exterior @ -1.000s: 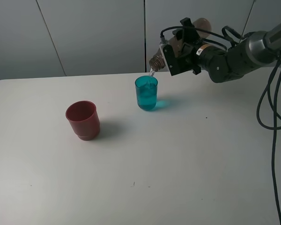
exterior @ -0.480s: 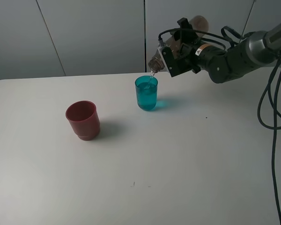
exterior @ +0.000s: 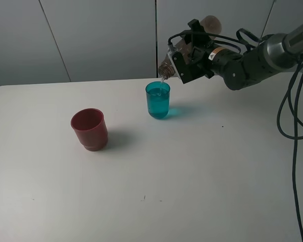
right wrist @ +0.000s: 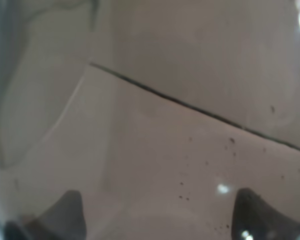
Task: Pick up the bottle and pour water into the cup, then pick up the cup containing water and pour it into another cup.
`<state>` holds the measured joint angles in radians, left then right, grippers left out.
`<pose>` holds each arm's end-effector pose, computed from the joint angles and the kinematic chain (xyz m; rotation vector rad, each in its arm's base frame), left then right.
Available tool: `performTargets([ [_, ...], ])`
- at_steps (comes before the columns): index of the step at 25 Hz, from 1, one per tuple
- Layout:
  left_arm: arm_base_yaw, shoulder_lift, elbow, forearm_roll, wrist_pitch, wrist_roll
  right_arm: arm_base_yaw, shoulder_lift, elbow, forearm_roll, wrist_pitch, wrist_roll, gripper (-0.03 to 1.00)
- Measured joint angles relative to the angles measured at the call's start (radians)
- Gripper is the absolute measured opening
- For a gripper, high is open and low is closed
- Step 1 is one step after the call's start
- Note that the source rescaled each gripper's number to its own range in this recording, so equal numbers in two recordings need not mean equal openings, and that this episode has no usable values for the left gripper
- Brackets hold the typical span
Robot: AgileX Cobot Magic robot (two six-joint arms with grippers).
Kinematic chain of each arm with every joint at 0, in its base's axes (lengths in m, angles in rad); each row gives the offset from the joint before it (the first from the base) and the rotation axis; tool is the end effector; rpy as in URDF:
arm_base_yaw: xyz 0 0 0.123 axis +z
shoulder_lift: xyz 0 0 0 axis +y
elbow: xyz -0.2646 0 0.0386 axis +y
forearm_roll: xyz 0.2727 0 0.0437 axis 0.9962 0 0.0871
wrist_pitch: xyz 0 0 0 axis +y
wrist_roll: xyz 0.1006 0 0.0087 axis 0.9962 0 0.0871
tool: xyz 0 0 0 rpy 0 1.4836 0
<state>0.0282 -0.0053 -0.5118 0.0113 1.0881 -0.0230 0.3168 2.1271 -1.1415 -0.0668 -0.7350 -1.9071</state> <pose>0.0399 0.0021 0.2859 -0.0534 2.0539 0.0168 0.4348 0.1473 0.1075 -1.7231 0.7593 -1.1380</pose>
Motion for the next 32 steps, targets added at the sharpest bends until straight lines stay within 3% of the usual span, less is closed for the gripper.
performTargets([
  [7,0.000,0.000,0.000,0.000,0.000,0.000,0.000,0.000,0.000,0.000,0.000,0.024,0.00],
  [19,0.000,0.000,0.000,0.000,0.000,0.000,0.002,0.000,0.011,0.000,0.043,0.422,0.00],
  [27,0.000,0.000,0.000,0.000,0.000,0.000,0.002,-0.002,0.065,0.000,0.045,0.820,0.00],
  [32,0.000,0.000,0.000,0.000,0.000,0.006,-0.030,-0.041,0.114,-0.007,0.046,1.172,0.00],
])
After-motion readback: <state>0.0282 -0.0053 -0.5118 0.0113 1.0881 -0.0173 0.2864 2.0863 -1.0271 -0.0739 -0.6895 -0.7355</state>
